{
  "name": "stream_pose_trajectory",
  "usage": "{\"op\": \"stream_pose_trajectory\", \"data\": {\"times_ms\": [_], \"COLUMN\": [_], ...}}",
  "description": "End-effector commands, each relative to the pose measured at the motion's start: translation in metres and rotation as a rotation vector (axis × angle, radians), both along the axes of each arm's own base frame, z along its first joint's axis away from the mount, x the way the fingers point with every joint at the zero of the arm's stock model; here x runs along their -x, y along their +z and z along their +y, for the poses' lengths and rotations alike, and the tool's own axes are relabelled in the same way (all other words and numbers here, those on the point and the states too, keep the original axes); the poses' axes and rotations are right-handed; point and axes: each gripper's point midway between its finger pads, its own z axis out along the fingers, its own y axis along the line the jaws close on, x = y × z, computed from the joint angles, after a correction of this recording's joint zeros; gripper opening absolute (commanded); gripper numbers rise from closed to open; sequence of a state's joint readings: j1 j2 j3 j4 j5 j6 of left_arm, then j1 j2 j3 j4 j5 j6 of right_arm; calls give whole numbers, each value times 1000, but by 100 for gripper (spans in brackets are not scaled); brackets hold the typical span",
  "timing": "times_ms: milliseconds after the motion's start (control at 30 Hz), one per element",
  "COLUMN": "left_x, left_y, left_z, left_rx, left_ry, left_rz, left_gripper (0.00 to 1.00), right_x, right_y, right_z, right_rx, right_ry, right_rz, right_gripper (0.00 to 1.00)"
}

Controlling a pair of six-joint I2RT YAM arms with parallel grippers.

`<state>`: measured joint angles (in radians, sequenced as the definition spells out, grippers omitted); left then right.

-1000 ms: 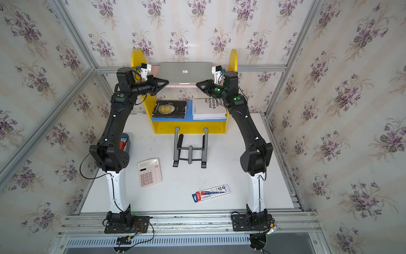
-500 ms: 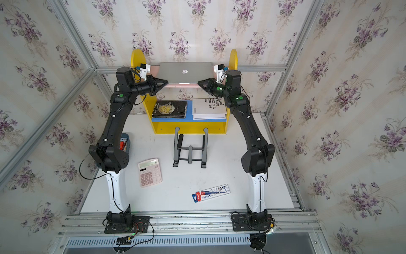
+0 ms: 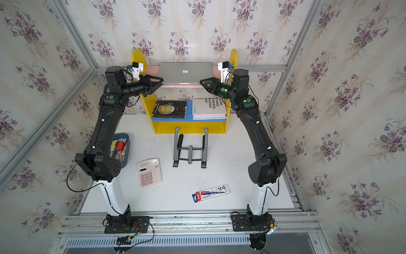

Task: Close the laptop lid and set it aside
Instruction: Place the laptop on the shelf, then reset both arms

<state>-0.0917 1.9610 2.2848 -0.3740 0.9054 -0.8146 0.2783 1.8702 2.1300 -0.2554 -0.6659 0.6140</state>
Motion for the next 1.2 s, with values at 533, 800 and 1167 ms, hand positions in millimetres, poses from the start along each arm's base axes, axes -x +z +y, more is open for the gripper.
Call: {"op": "stream_pose_trajectory", "data": {"times_ms": [533,800,1167], "left_x": [113,139,156], "left_y": [-21,-62,-133], "left_z": [68,96,131], "left_rx": [-209,-295,-398], "left_ry": [251,434,642], "left_rz": [-295,-327,-334], "left_gripper": [67,83,89], "right_x": [76,113,144], "right_y": [-24,-53,-131], "right_z": [-87,-136,-187], "right_rx": [171,211,248], "right_ry": [-351,-589,-847], "right_rz": [-292,-445,-486], "right_gripper": [97,100,100]}}
